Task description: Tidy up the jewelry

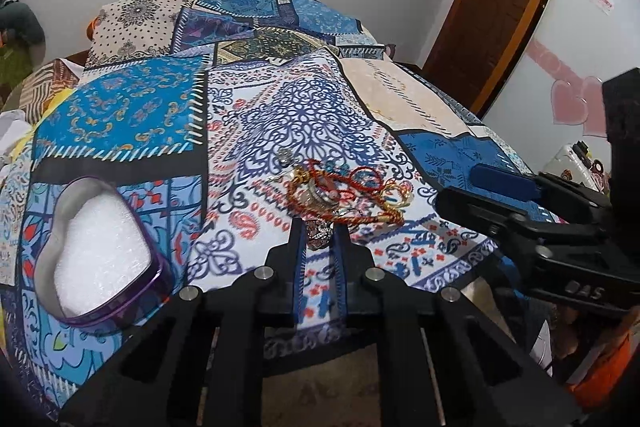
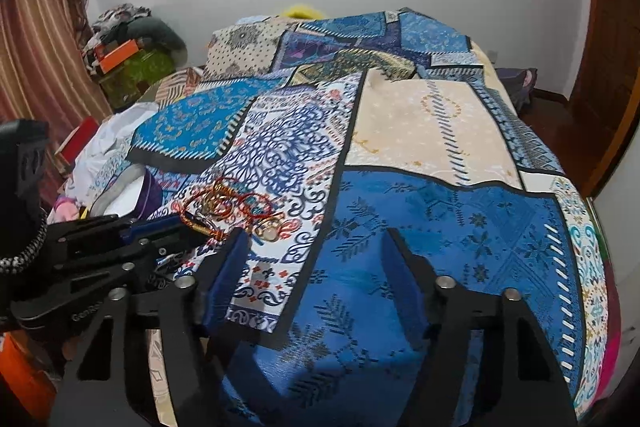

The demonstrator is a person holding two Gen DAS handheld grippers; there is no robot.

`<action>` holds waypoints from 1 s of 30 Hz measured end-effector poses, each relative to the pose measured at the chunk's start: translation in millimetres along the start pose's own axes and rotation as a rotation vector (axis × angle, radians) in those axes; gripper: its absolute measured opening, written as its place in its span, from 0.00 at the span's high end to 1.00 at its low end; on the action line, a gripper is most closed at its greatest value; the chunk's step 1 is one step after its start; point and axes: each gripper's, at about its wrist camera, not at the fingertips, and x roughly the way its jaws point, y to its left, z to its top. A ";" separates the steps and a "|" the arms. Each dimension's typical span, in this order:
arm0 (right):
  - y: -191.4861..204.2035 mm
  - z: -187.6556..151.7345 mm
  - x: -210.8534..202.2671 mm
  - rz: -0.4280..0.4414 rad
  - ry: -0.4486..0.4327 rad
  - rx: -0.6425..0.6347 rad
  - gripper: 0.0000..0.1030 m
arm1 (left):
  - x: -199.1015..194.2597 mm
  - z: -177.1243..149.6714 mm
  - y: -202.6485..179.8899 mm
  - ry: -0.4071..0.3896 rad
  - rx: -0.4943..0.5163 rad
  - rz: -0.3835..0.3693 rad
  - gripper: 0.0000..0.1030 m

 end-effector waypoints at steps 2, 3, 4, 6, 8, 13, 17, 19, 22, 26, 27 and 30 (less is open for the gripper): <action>4.8 0.8 3.8 0.002 0.007 -0.016 0.49 | -3.7 -2.4 3.0 -0.001 0.000 0.011 0.89; 7.2 1.4 5.2 0.000 0.009 -0.026 0.52 | -5.1 -3.4 4.3 -0.003 -0.001 0.015 0.89; 9.2 2.0 6.7 0.000 0.010 -0.036 0.54 | -6.5 -4.2 6.1 -0.004 -0.004 0.020 0.89; 12.6 4.3 10.7 0.007 0.017 -0.050 0.64 | -9.4 -5.3 10.1 -0.007 -0.009 0.030 0.89; 15.5 6.4 17.4 0.024 0.039 -0.058 0.71 | -12.0 -5.9 13.4 -0.011 -0.013 0.038 0.90; 28.3 3.1 31.2 0.013 0.076 -0.113 0.73 | -17.5 -6.8 18.7 -0.026 -0.013 0.062 0.90; 31.3 1.9 33.5 0.005 0.080 -0.133 0.87 | -21.1 -6.4 22.6 -0.035 -0.023 0.073 0.90; 29.3 2.1 32.6 0.002 0.075 -0.117 0.91 | -23.9 -6.0 23.6 -0.042 -0.027 0.078 0.90; 28.0 4.5 28.8 0.011 0.069 -0.098 0.92 | -31.2 -5.7 23.2 -0.056 -0.027 0.084 0.90; 29.9 7.5 19.0 0.003 0.041 -0.095 0.92 | -45.0 -4.9 22.2 -0.083 -0.028 0.096 0.90; 30.8 8.6 15.5 0.003 0.033 -0.094 0.92 | -48.6 -4.8 21.7 -0.090 -0.028 0.099 0.90; 35.4 12.6 4.7 -0.001 0.006 -0.096 0.92 | -60.8 -4.7 20.4 -0.115 -0.028 0.109 0.90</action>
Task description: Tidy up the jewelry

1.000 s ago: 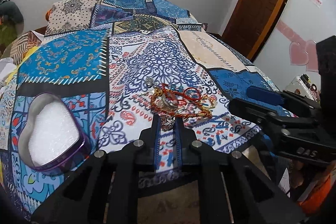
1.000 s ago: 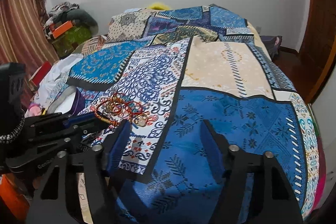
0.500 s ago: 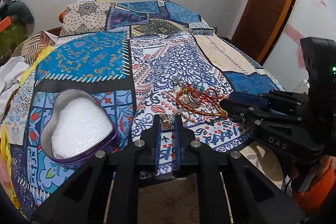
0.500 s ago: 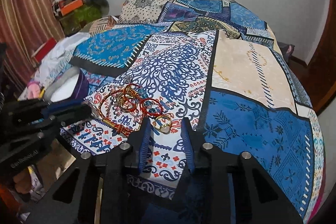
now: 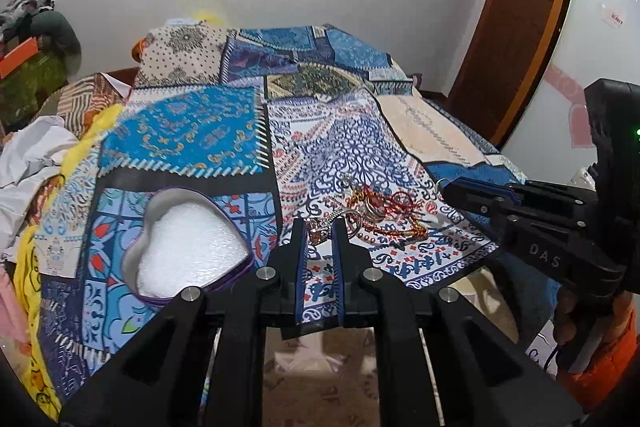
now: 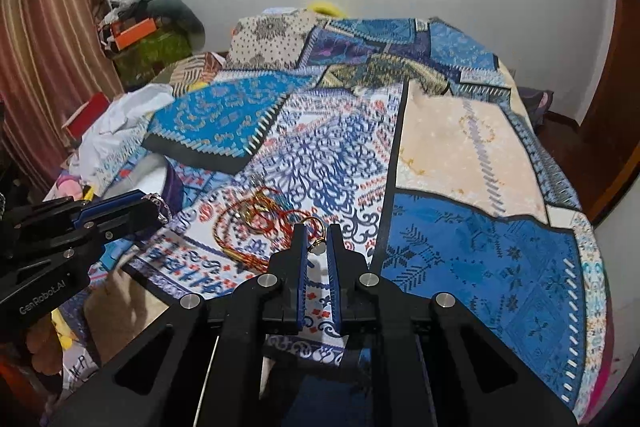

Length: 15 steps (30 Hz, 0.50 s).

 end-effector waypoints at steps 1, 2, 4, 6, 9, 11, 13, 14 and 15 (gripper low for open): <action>1.4 1.4 -5.1 0.002 -0.012 0.000 0.92 | -5.7 0.8 0.6 -0.012 0.001 0.006 0.90; 3.1 3.1 -8.5 0.004 -0.020 0.000 0.92 | -9.2 1.2 1.2 -0.019 0.000 0.009 0.90; 7.2 6.9 -16.0 0.002 -0.041 -0.004 0.92 | -18.6 2.7 3.1 -0.039 -0.002 0.016 0.90; 12.9 10.6 -23.5 0.003 -0.063 -0.012 0.92 | -28.7 4.4 6.2 -0.061 -0.001 0.026 0.90; 21.9 15.9 -31.9 0.009 -0.090 -0.021 0.92 | -44.8 6.5 12.4 -0.095 -0.006 0.039 0.90; 28.3 19.4 -36.8 0.016 -0.107 -0.027 0.92 | -54.8 7.4 17.8 -0.118 -0.013 0.049 0.90; 35.7 22.1 -40.2 0.024 -0.121 -0.033 0.92 | -62.9 7.7 23.3 -0.135 -0.021 0.059 0.90; 40.7 23.8 -42.1 0.031 -0.129 -0.038 0.92 | -67.4 7.6 27.0 -0.144 -0.027 0.064 0.90; 44.7 25.3 -42.8 0.038 -0.134 -0.042 0.92 | -70.4 7.3 29.7 -0.151 -0.031 0.070 0.90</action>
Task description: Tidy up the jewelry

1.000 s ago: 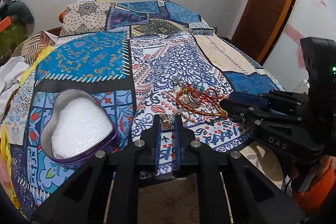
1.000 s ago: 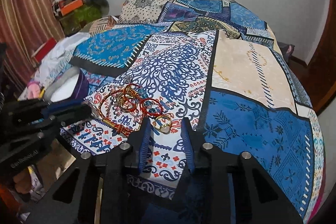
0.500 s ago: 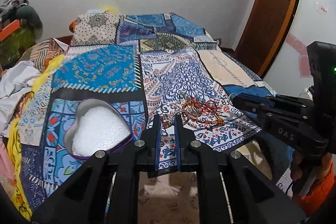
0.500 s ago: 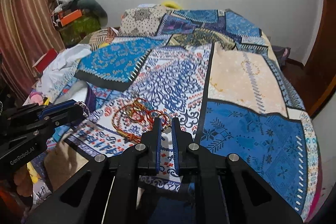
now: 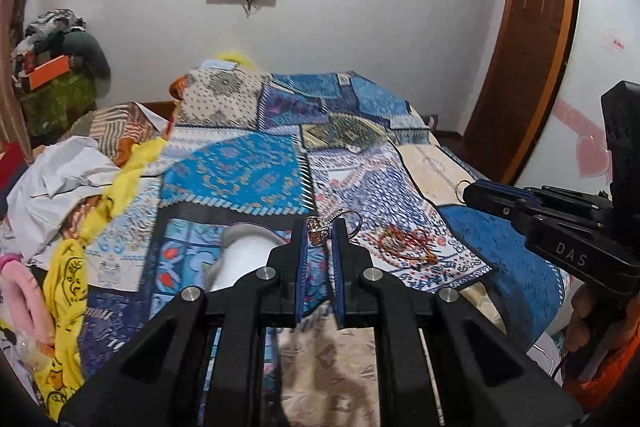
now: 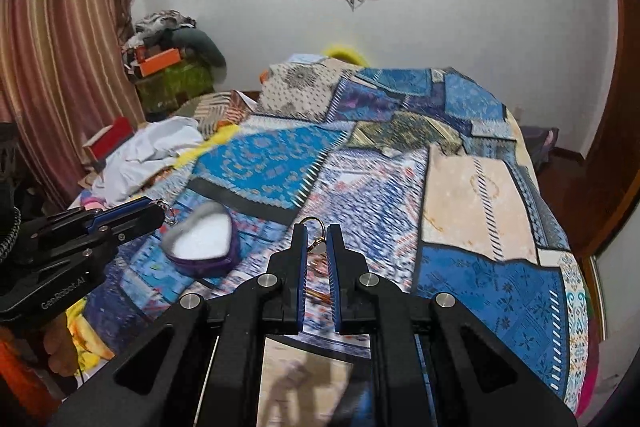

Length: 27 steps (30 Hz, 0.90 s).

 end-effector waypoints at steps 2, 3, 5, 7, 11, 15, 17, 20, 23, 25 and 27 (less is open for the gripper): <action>10.2 3.8 -0.7 0.016 -0.012 -0.011 0.92 | -7.2 0.6 8.0 -0.014 -0.010 0.013 0.90; 14.9 5.8 -0.4 0.022 -0.016 -0.018 0.92 | -9.3 1.2 11.9 -0.020 -0.016 0.019 0.90; 24.2 9.0 0.5 0.036 -0.025 -0.031 0.92 | -12.7 1.5 17.1 -0.029 -0.025 0.028 0.90; 34.0 12.6 3.7 0.064 -0.031 -0.034 0.92 | -15.7 1.3 22.9 -0.036 -0.032 0.040 0.90; 51.6 16.9 11.2 0.110 -0.031 -0.046 0.92 | -20.4 -0.5 35.3 -0.042 -0.042 0.062 0.90; 67.6 19.1 21.7 0.161 -0.018 -0.064 0.92 | -19.7 -4.3 46.9 -0.035 -0.054 0.079 0.90; 74.2 18.5 26.9 0.174 -0.010 -0.071 0.92 | -14.6 -7.2 52.6 -0.023 -0.064 0.085 0.90; 79.4 15.9 39.3 0.199 0.020 -0.076 0.92 | -5.7 -12.5 58.2 0.003 -0.074 0.084 0.90; 79.8 12.9 50.7 0.213 0.052 -0.073 0.92 | 6.9 -18.7 62.0 0.039 -0.075 0.083 0.90; 79.4 11.4 58.9 0.226 0.078 -0.070 0.92 | 17.6 -23.7 64.6 0.067 -0.078 0.080 0.90; 79.5 10.0 68.1 0.235 0.104 -0.069 0.92 | 26.8 -28.4 66.5 0.093 -0.083 0.075 0.90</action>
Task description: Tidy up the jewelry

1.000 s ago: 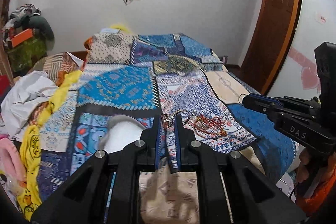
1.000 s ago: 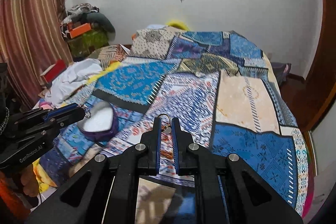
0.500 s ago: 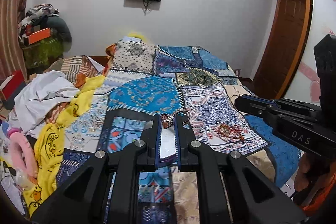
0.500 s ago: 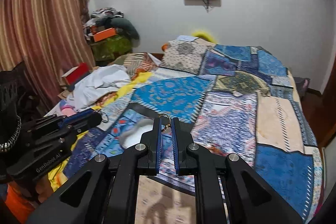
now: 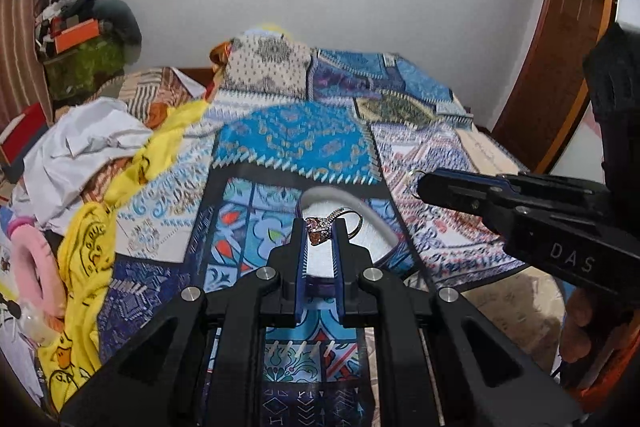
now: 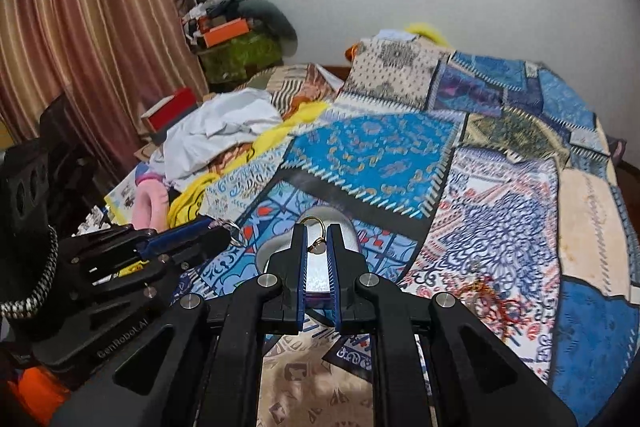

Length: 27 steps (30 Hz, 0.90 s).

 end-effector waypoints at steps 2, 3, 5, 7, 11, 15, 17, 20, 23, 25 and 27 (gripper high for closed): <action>-0.6 -0.9 9.2 0.006 0.025 0.000 0.92 | 7.7 -3.0 2.2 0.021 -0.003 -0.004 0.90; -0.9 -1.5 13.3 0.009 0.036 -0.001 0.92 | 11.5 -3.7 3.0 0.030 -0.005 -0.006 0.90; -1.7 -2.1 20.9 0.010 0.058 -0.003 0.92 | 19.4 -5.3 3.7 0.048 -0.009 -0.018 0.90; -2.5 -3.3 29.1 0.009 0.081 -0.006 0.92 | 25.7 -5.7 3.8 0.059 -0.008 -0.023 0.90; -6.9 -3.5 42.7 0.006 0.112 -0.002 0.92 | 35.3 -6.2 4.2 0.073 0.001 -0.034 0.90; -10.8 -4.2 52.2 0.009 0.135 0.003 0.92 | 42.6 -6.6 4.1 0.086 0.009 -0.044 0.90; -11.3 -5.1 54.6 0.009 0.142 0.004 0.92 | 44.6 -7.2 4.0 0.093 0.013 -0.049 0.90; -12.0 -6.4 58.2 0.010 0.149 0.003 0.92 | 47.5 -7.7 3.5 0.104 0.015 -0.060 0.90; -12.3 -6.5 60.3 0.007 0.151 0.000 0.92 | 48.9 -8.1 3.2 0.110 0.013 -0.065 0.90; -11.7 -6.9 59.2 0.006 0.148 -0.002 0.92 | 48.8 -8.0 3.0 0.112 0.014 -0.066 0.90; -12.5 -6.1 59.9 0.005 0.146 -0.001 0.92 | 48.1 -7.3 2.8 0.111 0.011 -0.063 0.90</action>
